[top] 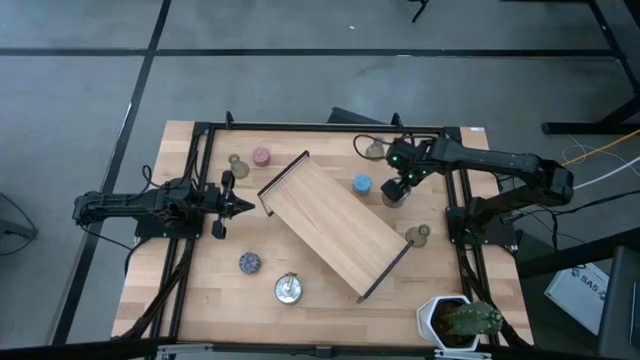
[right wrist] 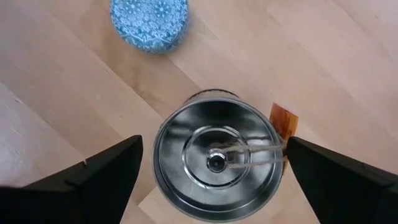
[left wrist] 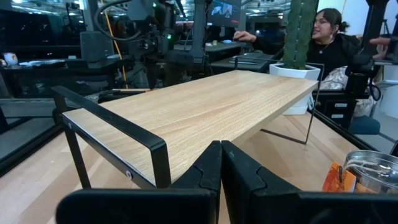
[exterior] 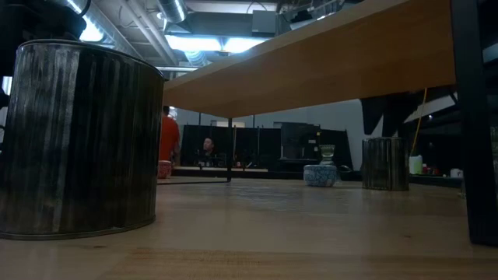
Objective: Pick & Place candle stick holders
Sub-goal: Put the top silver scented candle can on the shelf
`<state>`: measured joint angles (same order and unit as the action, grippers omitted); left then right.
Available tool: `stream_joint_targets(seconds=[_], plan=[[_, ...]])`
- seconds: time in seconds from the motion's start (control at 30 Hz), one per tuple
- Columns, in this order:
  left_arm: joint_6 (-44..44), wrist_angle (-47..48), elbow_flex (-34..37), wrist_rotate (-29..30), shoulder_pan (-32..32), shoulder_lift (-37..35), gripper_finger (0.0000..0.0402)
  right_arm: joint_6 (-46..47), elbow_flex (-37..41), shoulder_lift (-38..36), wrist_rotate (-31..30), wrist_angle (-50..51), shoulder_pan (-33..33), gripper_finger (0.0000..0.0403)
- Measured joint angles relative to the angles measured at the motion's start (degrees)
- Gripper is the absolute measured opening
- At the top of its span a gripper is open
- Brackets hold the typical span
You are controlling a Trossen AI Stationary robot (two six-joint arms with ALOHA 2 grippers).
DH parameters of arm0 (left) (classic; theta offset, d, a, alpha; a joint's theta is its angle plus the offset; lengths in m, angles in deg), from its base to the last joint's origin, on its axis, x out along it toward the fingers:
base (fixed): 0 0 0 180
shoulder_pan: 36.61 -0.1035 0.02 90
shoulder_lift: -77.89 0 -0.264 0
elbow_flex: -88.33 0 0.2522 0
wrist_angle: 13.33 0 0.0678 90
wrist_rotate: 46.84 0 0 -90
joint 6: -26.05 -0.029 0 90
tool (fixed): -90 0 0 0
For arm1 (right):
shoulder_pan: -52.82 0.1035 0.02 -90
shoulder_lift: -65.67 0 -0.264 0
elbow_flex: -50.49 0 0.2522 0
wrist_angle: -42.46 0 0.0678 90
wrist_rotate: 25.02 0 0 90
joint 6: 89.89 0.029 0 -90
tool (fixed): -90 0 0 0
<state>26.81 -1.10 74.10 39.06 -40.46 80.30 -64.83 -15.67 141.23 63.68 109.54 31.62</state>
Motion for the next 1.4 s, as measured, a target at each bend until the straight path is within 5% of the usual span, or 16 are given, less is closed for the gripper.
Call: stream_joint_targets(seconds=[1.4], plan=[[0.00,-0.01,-0.01,0.00,-0.01,0.00,0.0004,-1.75,-3.67,2.02,-1.51,6.45,1.45,0.0400]])
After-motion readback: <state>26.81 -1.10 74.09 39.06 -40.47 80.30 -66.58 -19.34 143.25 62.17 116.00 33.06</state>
